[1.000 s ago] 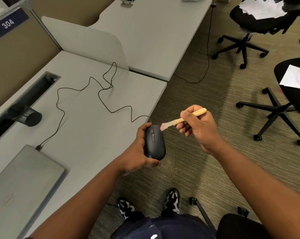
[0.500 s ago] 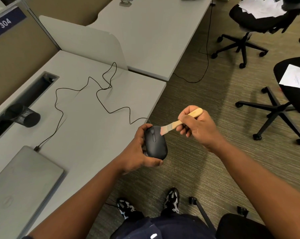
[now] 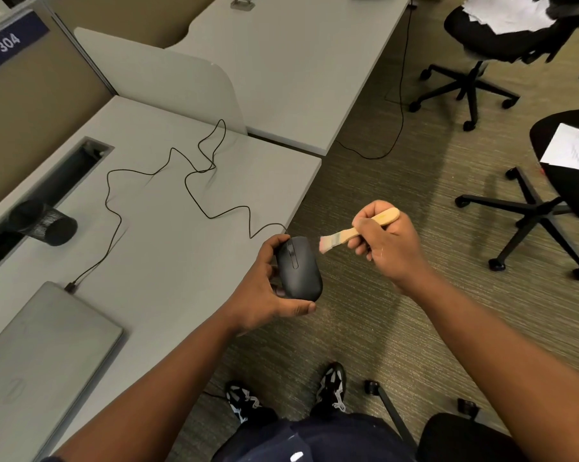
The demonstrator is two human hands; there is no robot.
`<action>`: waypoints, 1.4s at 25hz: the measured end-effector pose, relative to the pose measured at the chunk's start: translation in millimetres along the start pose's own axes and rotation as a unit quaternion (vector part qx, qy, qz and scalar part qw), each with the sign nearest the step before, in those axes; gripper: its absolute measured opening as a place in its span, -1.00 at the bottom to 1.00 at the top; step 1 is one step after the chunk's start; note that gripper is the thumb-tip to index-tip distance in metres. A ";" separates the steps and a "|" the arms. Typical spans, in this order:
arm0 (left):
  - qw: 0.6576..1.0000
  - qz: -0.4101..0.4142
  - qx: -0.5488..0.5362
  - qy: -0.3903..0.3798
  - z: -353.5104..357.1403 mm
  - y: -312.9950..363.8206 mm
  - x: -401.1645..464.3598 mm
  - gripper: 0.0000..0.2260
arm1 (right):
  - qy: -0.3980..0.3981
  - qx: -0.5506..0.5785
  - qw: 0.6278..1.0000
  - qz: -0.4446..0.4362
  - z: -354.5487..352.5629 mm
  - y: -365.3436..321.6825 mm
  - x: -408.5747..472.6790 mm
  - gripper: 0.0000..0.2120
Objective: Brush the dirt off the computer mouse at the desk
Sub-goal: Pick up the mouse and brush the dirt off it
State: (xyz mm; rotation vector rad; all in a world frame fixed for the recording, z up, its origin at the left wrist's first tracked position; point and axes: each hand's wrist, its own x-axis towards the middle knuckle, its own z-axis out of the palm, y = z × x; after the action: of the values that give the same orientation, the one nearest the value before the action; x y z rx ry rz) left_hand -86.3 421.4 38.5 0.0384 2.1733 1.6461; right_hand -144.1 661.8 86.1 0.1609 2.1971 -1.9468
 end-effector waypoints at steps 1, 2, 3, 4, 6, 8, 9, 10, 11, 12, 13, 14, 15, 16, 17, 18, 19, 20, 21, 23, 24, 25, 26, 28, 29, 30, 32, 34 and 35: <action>1.000 0.001 -0.004 0.004 -0.3 -0.8 0.3 0.04 | 0.006 -0.020 1.000 -0.005 -0.8 1.5 0.3 -0.84; 1.000 0.002 -0.007 0.007 -0.7 -1.3 0.7 0.04 | 0.004 -0.043 0.999 -0.009 -0.3 3.1 0.3 -0.85; 1.000 0.005 -0.009 0.009 -0.9 -1.5 1.3 0.03 | -0.006 -0.064 0.998 -0.010 0.8 3.9 -0.2 -0.85; 1.000 0.008 -0.010 0.009 -0.5 -1.3 2.1 0.02 | -0.023 -0.077 0.997 -0.008 2.5 4.2 -1.1 -0.86; 1.000 0.011 -0.009 0.007 0.6 -0.9 3.2 0.02 | -0.057 -0.071 0.996 -0.002 6.9 3.5 -3.5 -0.86; 1.000 0.011 -0.006 0.004 1.2 -1.6 3.7 0.02 | -0.069 -0.051 0.996 -0.003 10.3 1.2 -5.1 -0.87; 1.000 0.011 -0.004 0.002 1.4 -2.0 3.9 0.02 | -0.069 -0.040 0.997 -0.004 11.0 0.4 -5.5 -0.87; 1.000 0.011 -0.001 -0.001 1.3 -2.2 4.0 0.03 | -0.068 -0.029 0.997 -0.005 11.3 0.0 -5.7 -0.87; 1.000 0.010 0.003 -0.005 1.2 -2.3 4.5 0.03 | -0.069 -0.020 0.997 -0.005 11.3 -0.2 -5.9 -0.87; 1.000 0.009 0.007 -0.008 0.9 -2.6 4.9 0.05 | -0.070 -0.013 0.997 -0.004 11.2 -0.3 -6.1 -0.87; 1.000 0.007 0.011 -0.012 0.7 -2.9 5.6 0.06 | -0.073 -0.007 0.997 -0.004 11.1 -0.2 -6.2 -0.86; 1.000 0.005 0.013 -0.015 0.4 -3.0 6.2 0.07 | -0.077 -0.003 0.997 -0.003 11.1 0.0 -6.3 -0.86; 1.000 0.005 0.016 -0.018 0.2 -2.5 6.5 0.08 | -0.084 0.000 0.996 -0.001 10.9 0.0 -6.5 -0.86; 1.000 0.006 0.019 -0.021 0.2 -1.8 6.8 0.08 | -0.088 0.002 0.996 0.000 10.8 0.3 -6.2 -0.86; 0.999 0.007 0.022 -0.023 0.2 -1.1 6.8 0.08 | -0.089 0.003 0.996 -0.004 10.3 0.8 -5.8 -0.86; 0.999 0.008 0.024 -0.024 0.3 -0.4 6.4 0.08 | -0.083 0.006 0.996 -0.011 9.4 1.3 -5.0 -0.88; 0.999 0.009 0.025 -0.024 0.2 -0.4 6.0 0.08 | -0.071 0.017 0.997 -0.020 8.8 1.2 -3.8 -0.90; 0.999 0.011 0.027 -0.023 -0.2 -1.1 5.5 0.08 | -0.057 0.039 0.997 -0.029 7.3 0.7 -2.4 -0.94; 0.999 0.013 0.028 -0.022 -0.5 -2.0 5.5 0.09 | -0.050 0.071 0.996 -0.033 5.2 -1.3 -1.0 -0.99; 0.999 0.012 0.025 -0.020 -1.1 -3.6 5.3 0.08 | -0.060 0.126 0.990 -0.032 -2.0 -5.1 2.1 -0.86; 1.000 0.010 0.023 -0.018 -1.5 -3.9 5.2 0.08 | -0.076 0.129 0.988 -0.031 -6.0 -6.7 3.6 -0.81; 1.000 0.009 0.022 -0.017 -1.8 -3.8 4.9 0.07 | -0.093 0.116 0.988 -0.032 -9.3 -8.3 4.6 -0.78; 1.000 0.009 0.023 -0.015 -2.2 -3.4 4.7 0.06 | -0.113 0.094 0.988 -0.038 -11.5 -8.5 5.5 -0.77; 1.000 0.014 0.021 -0.013 -2.6 -2.5 4.0 0.02 | -0.144 0.047 0.987 -0.058 -12.1 -6.4 6.1 -0.78; 1.000 0.016 0.016 -0.011 -2.9 -2.5 3.6 0.01 | -0.155 0.027 0.985 -0.072 -10.8 -5.1 5.9 -0.79; 1.000 0.017 0.010 -0.008 -3.1 -2.5 3.0 0.00 | -0.165 0.013 0.983 -0.084 -9.8 -3.6 6.0 -0.80; 1.000 0.016 -0.001 0.001 -2.8 -2.3 1.9 -0.01 | -0.185 0.000 0.979 -0.090 -9.8 -3.3 6.4 -0.84; 1.000 0.014 -0.011 0.011 -1.9 -2.7 1.3 -0.02 | -0.204 0.004 0.976 -0.079 -13.7 -5.8 7.3 -0.85; 1.000 0.013 -0.017 0.018 -1.7 -2.8 1.4 -0.03 | -0.214 0.009 0.974 -0.071 -16.5 -7.1 8.0 -0.83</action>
State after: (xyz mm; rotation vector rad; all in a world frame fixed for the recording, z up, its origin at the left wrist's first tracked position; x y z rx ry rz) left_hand -87.5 419.3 35.9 0.0265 2.1784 1.7108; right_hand -154.7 676.8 93.0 -0.3905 1.9487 -1.8550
